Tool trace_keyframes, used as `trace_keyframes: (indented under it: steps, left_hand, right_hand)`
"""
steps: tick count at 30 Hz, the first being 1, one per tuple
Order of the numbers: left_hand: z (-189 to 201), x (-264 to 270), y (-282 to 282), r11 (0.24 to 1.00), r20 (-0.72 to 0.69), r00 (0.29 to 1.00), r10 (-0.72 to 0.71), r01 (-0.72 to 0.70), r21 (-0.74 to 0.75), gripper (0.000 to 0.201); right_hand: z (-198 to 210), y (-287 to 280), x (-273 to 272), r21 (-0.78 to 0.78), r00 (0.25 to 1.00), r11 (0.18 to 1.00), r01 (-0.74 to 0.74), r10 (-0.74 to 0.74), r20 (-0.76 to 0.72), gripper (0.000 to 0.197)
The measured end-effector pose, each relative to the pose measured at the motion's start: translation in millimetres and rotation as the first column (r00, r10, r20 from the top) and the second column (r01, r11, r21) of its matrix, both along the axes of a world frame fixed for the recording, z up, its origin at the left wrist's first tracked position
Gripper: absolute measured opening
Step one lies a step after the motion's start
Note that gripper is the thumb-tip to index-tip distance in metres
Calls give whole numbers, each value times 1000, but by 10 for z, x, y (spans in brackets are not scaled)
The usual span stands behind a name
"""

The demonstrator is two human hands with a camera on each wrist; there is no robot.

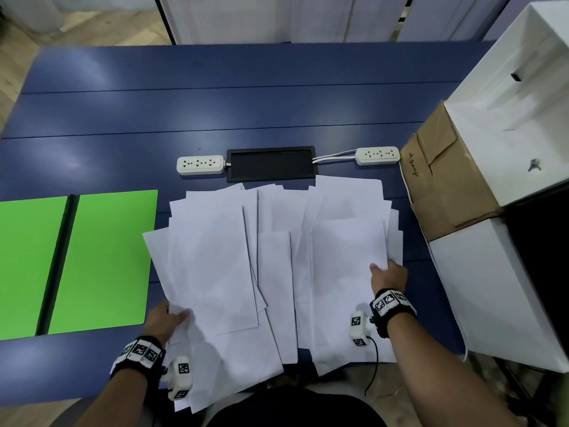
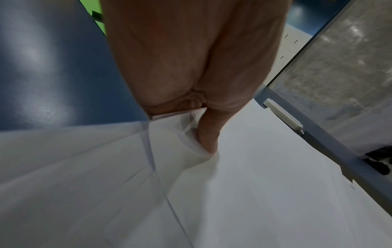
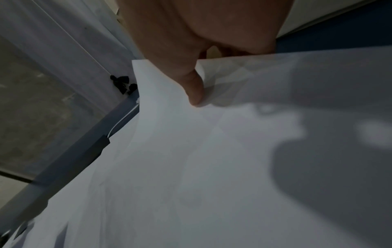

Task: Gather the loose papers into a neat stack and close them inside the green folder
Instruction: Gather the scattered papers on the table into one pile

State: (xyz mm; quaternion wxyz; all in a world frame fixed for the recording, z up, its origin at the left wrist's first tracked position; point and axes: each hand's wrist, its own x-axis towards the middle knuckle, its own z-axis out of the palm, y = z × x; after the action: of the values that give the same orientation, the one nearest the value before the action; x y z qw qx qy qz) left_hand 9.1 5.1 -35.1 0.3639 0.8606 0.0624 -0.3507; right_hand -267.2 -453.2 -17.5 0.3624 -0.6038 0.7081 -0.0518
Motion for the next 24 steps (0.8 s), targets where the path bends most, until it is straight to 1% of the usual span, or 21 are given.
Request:
trace_keyframes:
  steps: [4, 6, 9, 10, 12, 15, 17, 19, 21, 23, 24]
  left_hand:
    - [10, -17, -6, 1000, 13, 1000, -9, 9, 16, 26]
    - [13, -20, -8, 1000, 14, 1000, -16, 16, 15, 27]
    - [7, -21, -7, 1000, 12, 1000, -16, 16, 16, 28]
    - [5, -25, -6, 1000, 14, 1000, -16, 16, 12, 28]
    - [5, -30, -8, 1000, 14, 1000, -9, 9, 8, 28]
    - [8, -39, -20, 1000, 11, 1000, 1, -1, 7, 29]
    - [19, -46, -36, 1000, 18, 1000, 2, -2, 17, 29]
    - [27, -49, -47, 999, 29, 1000, -9, 8, 33, 28]
    - [33, -50, -48, 999, 36, 999, -21, 19, 42, 27]
    - [50, -58, -53, 999, 43, 999, -25, 23, 40, 27]
    - [47, -56, -48, 999, 46, 999, -22, 21, 34, 27]
  right_hand:
    - [145, 21, 138, -49, 1000, 998, -24, 23, -18, 44]
    - [180, 28, 176, -36, 998, 999, -40, 38, -46, 47]
    - [202, 50, 218, -41, 994, 995, -92, 89, -58, 45]
    - [192, 48, 235, -27, 992, 994, -109, 107, -67, 47]
    - [187, 37, 282, 36, 990, 993, -110, 112, -89, 56]
    - [193, -3, 373, 120, 991, 991, -61, 74, -113, 71]
    - [193, -27, 428, 138, 996, 990, -15, 28, -89, 74]
    - [191, -37, 462, 153, 996, 988, 4, 9, -84, 72]
    - [227, -40, 475, 172, 990, 982, -73, 92, -106, 60]
    - [273, -32, 477, 177, 985, 973, -145, 160, -68, 46]
    - [305, -24, 473, 167, 985, 973, -160, 170, -43, 44]
